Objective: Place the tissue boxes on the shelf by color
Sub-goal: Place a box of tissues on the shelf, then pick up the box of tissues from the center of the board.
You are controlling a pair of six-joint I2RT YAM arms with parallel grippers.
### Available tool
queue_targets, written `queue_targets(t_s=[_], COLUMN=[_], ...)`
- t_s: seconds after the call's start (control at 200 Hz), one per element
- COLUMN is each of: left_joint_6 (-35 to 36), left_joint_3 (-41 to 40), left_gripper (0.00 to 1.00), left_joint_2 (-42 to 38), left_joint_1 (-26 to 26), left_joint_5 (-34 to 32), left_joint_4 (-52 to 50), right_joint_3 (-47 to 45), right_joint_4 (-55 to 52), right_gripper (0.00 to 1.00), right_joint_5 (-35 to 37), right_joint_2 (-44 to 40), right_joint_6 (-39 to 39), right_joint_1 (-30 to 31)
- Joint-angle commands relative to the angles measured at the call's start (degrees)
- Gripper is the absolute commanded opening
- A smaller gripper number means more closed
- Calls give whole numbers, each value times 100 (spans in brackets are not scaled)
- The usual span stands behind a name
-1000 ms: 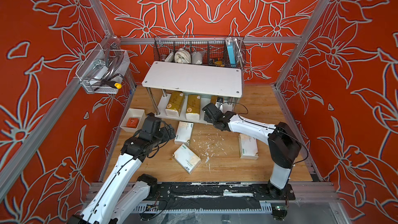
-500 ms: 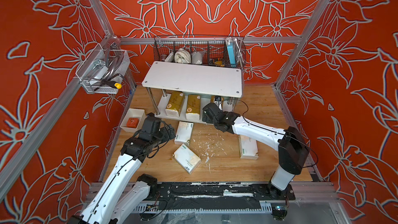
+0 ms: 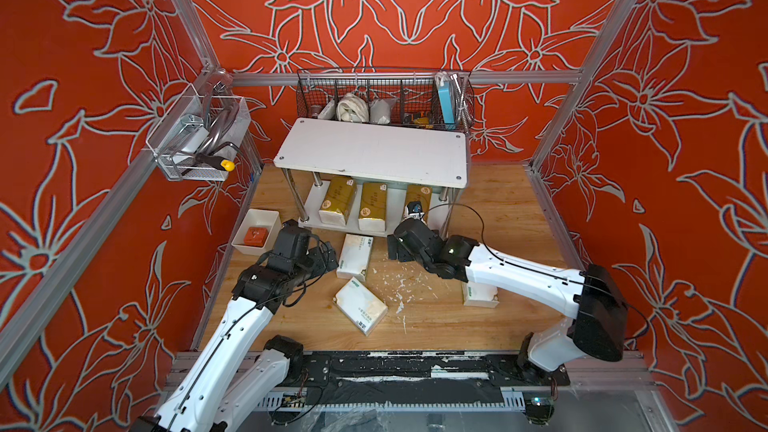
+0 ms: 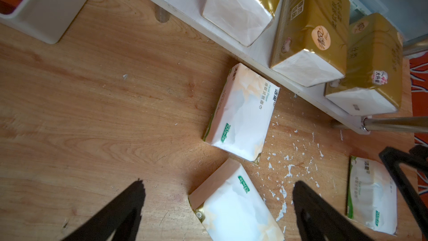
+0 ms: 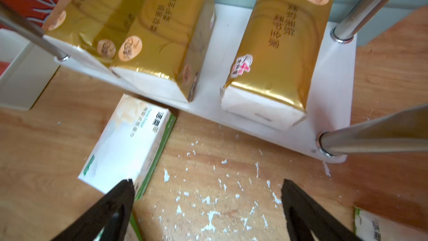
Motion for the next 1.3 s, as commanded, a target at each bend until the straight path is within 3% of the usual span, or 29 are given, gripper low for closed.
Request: queue_targets(t_s=[0.0, 0.28, 0.47, 0.876, 1.296], left_joint_6=[-116, -624, -702, -625, -565], left_joint_3=[2, -258, -478, -424, -345], left_gripper=[99, 99, 99, 99, 99], left_joint_2=[-69, -182, -227, -201, -277], left_joint_1=[44, 44, 44, 44, 44], left_joint_5=[171, 736, 731, 472, 318], left_joint_4=[-266, -536, -582, -486, -588], right_joint_3=[-314, -1278, -1423, -827, 247], right_joint_4=[-256, -13, -170, -355, -290], right_gripper=[99, 99, 99, 99, 99], right_joint_5=[-310, -1766, -2316, -2045, -1744], right_joint_2=[-387, -1364, -1605, -427, 1055], right_joint_6=[-242, -888, -1119, -1412, -1648], right_joint_1=[142, 210, 356, 1555, 1859])
